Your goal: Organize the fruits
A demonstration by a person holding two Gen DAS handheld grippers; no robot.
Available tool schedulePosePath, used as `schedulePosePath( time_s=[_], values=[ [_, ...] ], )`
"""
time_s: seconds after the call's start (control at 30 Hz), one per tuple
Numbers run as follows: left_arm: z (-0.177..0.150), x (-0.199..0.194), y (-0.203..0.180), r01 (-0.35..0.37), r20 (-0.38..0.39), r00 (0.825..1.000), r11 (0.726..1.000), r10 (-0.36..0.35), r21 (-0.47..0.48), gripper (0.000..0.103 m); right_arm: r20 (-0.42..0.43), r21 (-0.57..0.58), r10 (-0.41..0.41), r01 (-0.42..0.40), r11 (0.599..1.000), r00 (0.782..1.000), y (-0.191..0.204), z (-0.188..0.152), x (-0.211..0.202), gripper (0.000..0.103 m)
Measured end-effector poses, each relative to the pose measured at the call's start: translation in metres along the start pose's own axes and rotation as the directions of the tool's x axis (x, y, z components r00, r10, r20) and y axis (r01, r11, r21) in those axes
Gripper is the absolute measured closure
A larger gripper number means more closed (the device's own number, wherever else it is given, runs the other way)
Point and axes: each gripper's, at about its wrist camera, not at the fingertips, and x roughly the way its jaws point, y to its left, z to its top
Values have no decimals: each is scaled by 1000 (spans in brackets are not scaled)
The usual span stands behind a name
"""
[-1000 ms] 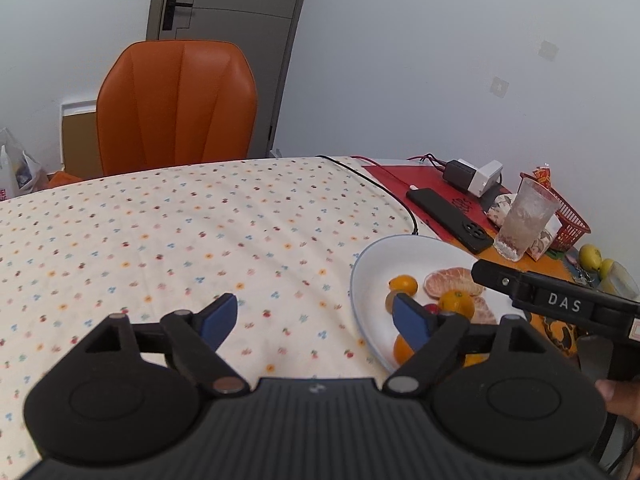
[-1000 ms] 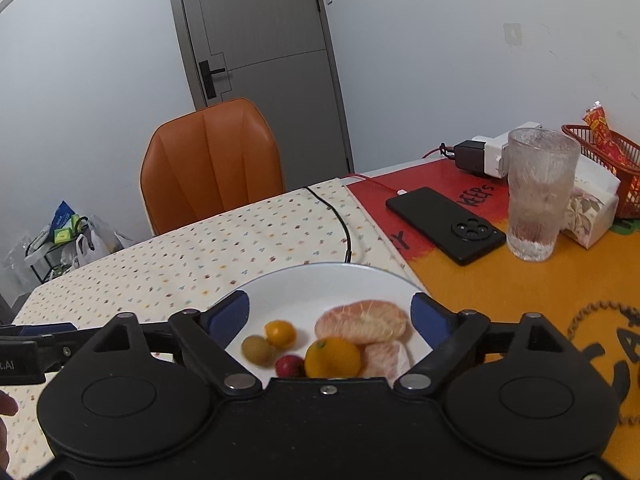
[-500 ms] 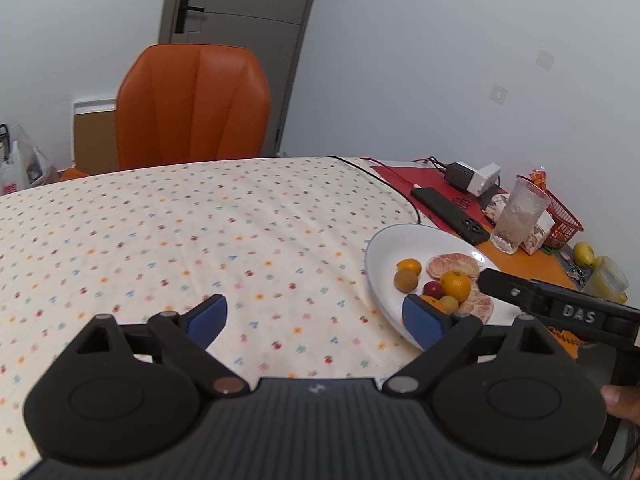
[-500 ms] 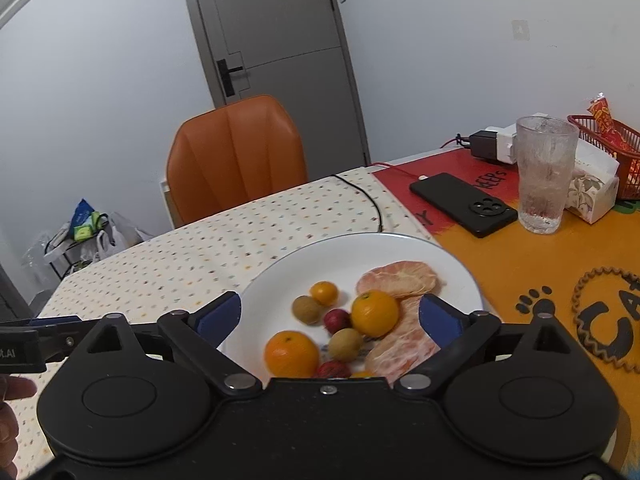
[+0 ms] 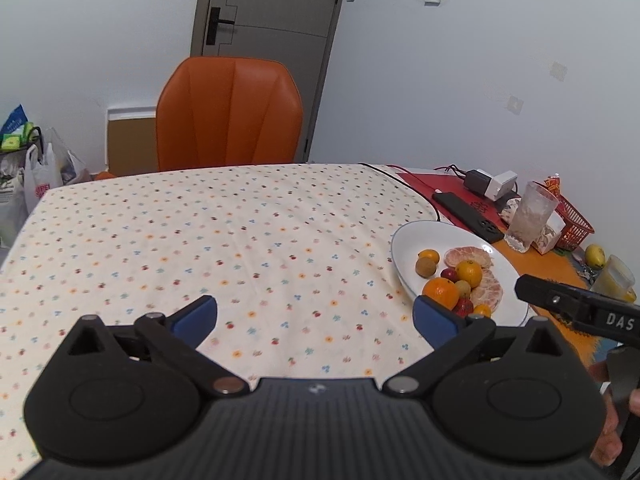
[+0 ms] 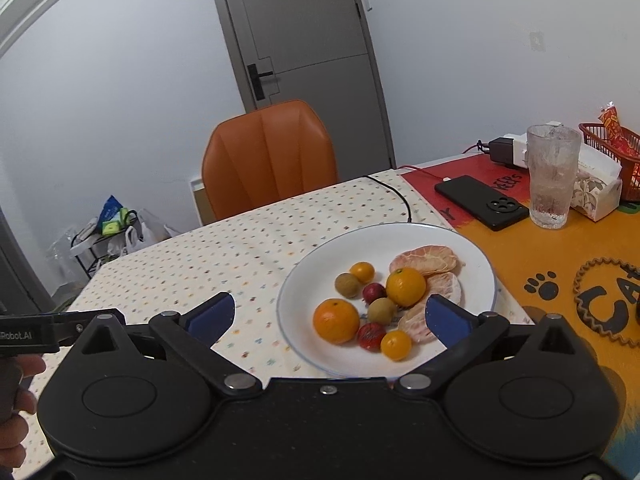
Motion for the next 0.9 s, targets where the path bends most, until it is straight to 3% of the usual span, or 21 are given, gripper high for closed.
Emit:
schedulePosePath(
  time_s=[0.47, 0.9],
  values=[
    [-15, -49, 5, -57, 42, 998, 998, 55, 37, 0, -9, -56, 44, -44, 997, 999, 20, -9, -39, 0],
    [-35, -85, 9, -53, 79, 996, 998, 50, 40, 0, -16, -104, 59, -60, 993, 998, 34, -25, -64, 0]
  ],
)
